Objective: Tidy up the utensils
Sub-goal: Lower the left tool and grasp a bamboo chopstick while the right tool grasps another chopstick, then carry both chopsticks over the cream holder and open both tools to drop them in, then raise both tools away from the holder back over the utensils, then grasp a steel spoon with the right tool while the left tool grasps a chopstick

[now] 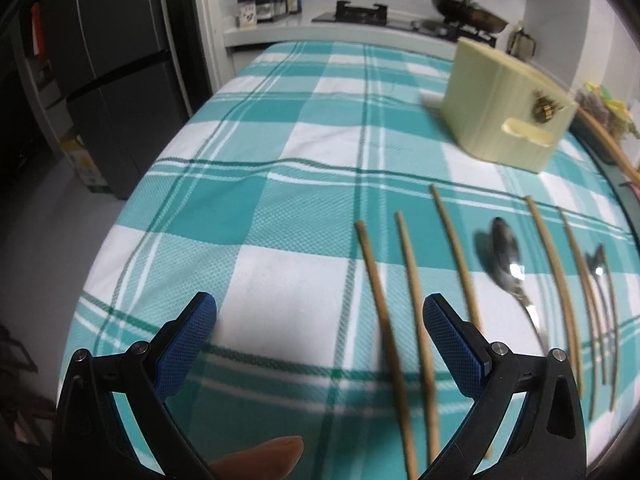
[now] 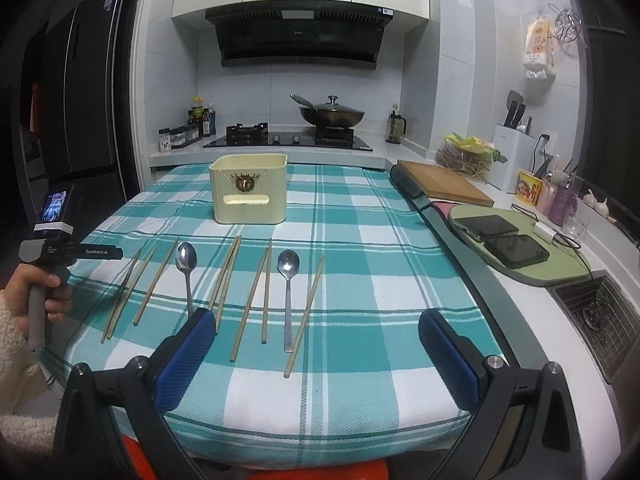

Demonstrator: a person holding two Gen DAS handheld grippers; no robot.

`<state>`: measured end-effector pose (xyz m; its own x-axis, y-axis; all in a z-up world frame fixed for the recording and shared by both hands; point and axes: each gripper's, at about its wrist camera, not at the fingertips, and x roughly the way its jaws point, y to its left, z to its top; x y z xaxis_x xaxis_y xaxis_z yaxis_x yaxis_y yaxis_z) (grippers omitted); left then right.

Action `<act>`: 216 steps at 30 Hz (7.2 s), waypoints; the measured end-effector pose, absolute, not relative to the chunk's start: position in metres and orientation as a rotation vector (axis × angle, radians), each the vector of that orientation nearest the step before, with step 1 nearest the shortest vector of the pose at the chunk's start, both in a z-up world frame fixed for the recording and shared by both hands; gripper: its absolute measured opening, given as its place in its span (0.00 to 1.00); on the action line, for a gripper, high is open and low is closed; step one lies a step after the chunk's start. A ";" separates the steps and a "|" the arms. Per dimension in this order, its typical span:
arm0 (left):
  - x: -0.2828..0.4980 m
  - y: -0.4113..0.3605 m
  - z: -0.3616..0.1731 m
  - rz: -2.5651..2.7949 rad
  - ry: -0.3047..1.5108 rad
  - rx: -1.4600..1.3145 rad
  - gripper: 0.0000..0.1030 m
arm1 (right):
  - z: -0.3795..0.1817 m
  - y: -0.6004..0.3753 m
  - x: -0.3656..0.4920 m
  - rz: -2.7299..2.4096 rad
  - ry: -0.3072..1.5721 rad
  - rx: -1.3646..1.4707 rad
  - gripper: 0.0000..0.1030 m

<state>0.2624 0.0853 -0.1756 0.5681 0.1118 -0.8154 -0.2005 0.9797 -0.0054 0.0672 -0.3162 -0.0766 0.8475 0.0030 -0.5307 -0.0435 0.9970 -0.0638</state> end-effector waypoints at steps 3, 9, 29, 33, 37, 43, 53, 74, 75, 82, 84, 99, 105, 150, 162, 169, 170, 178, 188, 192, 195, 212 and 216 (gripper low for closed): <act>0.272 0.090 -0.191 0.201 0.995 -0.102 1.00 | -0.078 -0.327 0.089 0.040 0.588 -0.084 1.00; 0.273 0.093 -0.204 0.198 1.029 -0.083 1.00 | -0.115 -0.336 0.168 0.083 0.751 -0.135 1.00; 0.273 0.121 -0.200 0.040 1.238 -0.040 0.93 | -0.196 -0.344 0.294 0.135 1.117 -0.108 0.12; 0.285 0.120 -0.196 0.026 1.259 -0.027 0.79 | -0.194 -0.354 0.297 0.158 1.164 -0.100 0.15; 0.305 0.110 -0.189 0.008 1.256 -0.018 0.43 | -0.194 -0.352 0.312 0.181 1.177 -0.089 0.15; 0.334 0.104 -0.187 -0.020 1.229 -0.062 0.04 | -0.196 -0.345 0.340 0.213 1.168 -0.051 0.09; 0.326 0.114 -0.115 -0.100 0.988 -0.189 0.04 | -0.139 -0.343 0.338 0.293 0.970 0.100 0.07; 0.410 0.053 0.110 -0.299 0.500 -0.249 0.04 | 0.058 -0.269 0.413 0.356 0.406 0.065 0.07; 0.424 0.045 0.114 -0.282 0.482 -0.240 0.04 | 0.062 -0.263 0.424 0.358 0.377 0.065 0.07; 0.500 0.007 0.084 -0.231 0.500 -0.206 0.04 | 0.052 -0.226 0.489 0.357 0.238 0.025 0.07; 0.514 -0.001 0.061 -0.220 0.542 -0.190 0.04 | 0.035 -0.220 0.508 0.363 0.286 0.023 0.07; 0.498 -0.010 -0.044 -0.195 0.783 -0.115 0.67 | -0.049 -0.223 0.499 0.343 0.707 -0.002 0.58; 0.406 0.001 -0.037 -0.219 0.772 -0.083 0.79 | -0.038 -0.232 0.421 0.260 0.668 -0.087 0.69; 0.185 -0.004 -0.090 -0.179 0.777 -0.066 0.86 | -0.066 -0.313 0.177 -0.196 0.615 -0.246 0.74; 0.194 0.025 -0.111 -0.140 0.845 -0.128 0.86 | -0.093 -0.325 0.175 -0.067 0.648 -0.157 0.74; 0.209 0.065 -0.134 -0.113 0.948 -0.233 0.86 | -0.137 -0.327 0.178 0.036 0.766 -0.077 0.74; 0.211 0.065 -0.136 -0.109 0.951 -0.232 0.86 | -0.141 -0.328 0.179 0.045 0.776 -0.062 0.74; 0.236 0.060 -0.163 -0.028 1.013 -0.195 0.86 | -0.155 -0.333 0.200 0.115 0.824 0.020 0.62; 0.254 0.046 -0.182 0.057 1.022 -0.084 0.86 | -0.188 -0.299 0.254 0.249 0.942 -0.031 0.36; 0.259 0.046 -0.191 0.102 1.041 -0.042 0.86 | -0.201 -0.285 0.263 0.263 0.959 -0.095 0.20; 0.256 0.053 -0.192 0.101 1.034 -0.049 0.85 | -0.201 -0.286 0.263 0.243 0.955 -0.120 0.09; 0.285 0.069 -0.188 -0.050 1.145 0.016 0.74 | -0.193 -0.310 0.273 0.266 0.981 -0.145 0.55; 0.301 0.070 -0.187 -0.072 1.163 0.002 0.67 | -0.199 -0.303 0.289 0.278 0.989 -0.163 0.55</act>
